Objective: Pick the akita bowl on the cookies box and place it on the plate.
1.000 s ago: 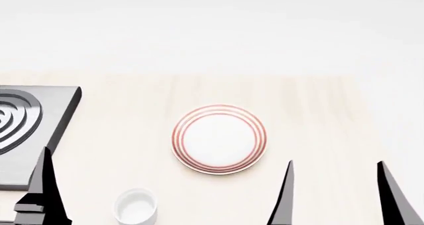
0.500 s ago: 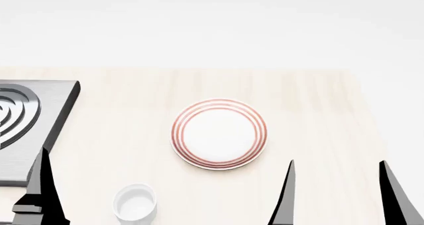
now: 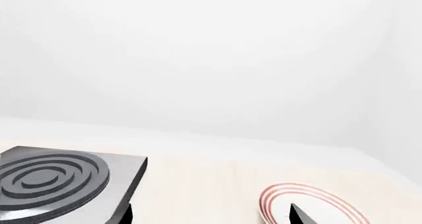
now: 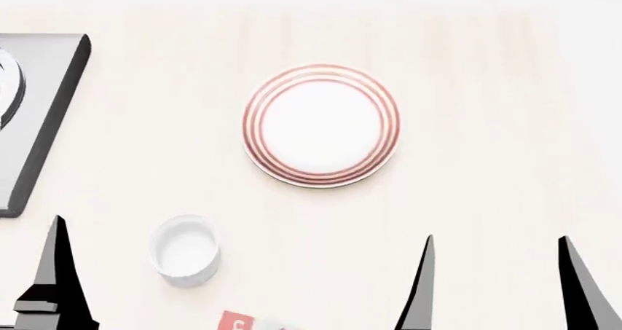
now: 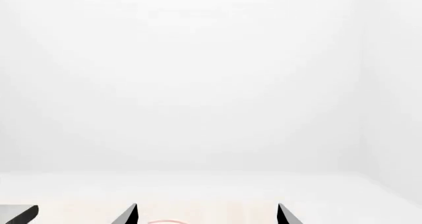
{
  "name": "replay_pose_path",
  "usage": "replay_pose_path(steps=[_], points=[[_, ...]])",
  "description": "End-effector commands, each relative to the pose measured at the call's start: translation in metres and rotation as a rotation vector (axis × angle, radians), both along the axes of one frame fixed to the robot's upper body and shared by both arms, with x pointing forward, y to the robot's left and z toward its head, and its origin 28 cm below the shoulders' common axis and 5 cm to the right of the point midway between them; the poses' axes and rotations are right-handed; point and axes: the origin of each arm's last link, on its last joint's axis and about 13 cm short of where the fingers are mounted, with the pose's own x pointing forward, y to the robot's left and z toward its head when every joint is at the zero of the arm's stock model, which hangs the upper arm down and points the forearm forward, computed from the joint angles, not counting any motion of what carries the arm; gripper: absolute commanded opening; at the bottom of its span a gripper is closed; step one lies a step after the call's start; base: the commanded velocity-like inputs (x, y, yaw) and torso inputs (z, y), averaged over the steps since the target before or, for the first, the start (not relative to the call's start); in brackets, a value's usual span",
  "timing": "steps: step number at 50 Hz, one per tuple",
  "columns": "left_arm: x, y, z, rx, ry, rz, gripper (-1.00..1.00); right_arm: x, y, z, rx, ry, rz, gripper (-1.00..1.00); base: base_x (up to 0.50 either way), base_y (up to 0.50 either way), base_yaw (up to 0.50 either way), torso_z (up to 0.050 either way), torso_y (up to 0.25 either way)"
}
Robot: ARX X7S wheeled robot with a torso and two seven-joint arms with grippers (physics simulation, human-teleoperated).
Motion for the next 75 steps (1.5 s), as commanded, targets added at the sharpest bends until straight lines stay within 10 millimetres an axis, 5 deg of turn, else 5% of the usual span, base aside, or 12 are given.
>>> replay_pose_path(steps=[1,24,31,53,75], points=[[0.0,0.0,0.0,0.001,-0.003,0.002,1.0,0.0,0.0,0.0,-0.001,-0.002,-0.001,1.0,0.0,0.0,0.0,0.0,-0.25],[0.003,-0.001,0.003,-0.002,0.02,0.028,1.0,0.002,-0.001,0.001,-0.006,0.008,-0.001,1.0,0.0,0.0,0.0,0.0,-0.244],[0.005,-0.001,0.003,0.012,0.061,0.043,1.0,0.006,-0.003,0.005,-0.025,0.137,0.019,1.0,0.0,0.0,0.0,0.0,0.0],[0.013,0.026,0.027,0.054,0.09,0.185,1.0,0.005,-0.013,0.066,-0.365,0.258,0.147,1.0,0.0,0.0,0.0,0.0,0.0],[0.016,0.032,0.037,0.065,0.073,0.221,1.0,-0.02,0.003,0.1,-0.65,0.506,0.646,1.0,0.0,0.0,0.0,0.0,0.0]])
